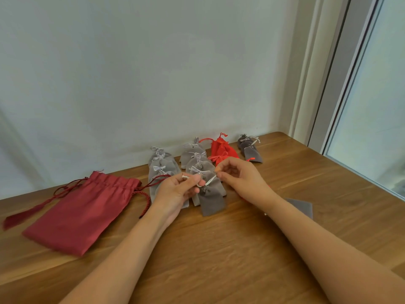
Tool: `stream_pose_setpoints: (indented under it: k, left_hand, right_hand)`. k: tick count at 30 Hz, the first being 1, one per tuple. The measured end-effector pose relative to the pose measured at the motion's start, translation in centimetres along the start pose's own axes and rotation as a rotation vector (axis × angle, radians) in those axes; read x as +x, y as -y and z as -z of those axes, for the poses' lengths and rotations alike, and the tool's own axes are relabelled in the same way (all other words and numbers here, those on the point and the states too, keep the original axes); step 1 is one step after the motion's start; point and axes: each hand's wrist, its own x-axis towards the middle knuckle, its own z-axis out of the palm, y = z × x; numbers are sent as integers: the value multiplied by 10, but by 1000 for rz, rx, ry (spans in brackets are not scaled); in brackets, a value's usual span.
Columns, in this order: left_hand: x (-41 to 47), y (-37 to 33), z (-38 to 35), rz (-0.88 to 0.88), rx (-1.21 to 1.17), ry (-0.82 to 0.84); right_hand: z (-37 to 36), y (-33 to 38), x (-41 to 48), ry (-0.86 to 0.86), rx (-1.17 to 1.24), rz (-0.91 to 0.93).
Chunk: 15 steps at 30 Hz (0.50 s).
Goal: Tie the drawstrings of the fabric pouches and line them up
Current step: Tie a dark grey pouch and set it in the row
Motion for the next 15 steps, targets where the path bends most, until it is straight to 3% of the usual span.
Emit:
stream_pose_setpoints:
  k: [7, 15]
  left_hand:
    - [2, 3, -5, 7, 254, -63]
    - [6, 3, -4, 22, 410, 26]
  right_hand:
    - [-19, 3, -5, -11, 40, 105]
    - [-15, 2, -4, -5, 69, 115]
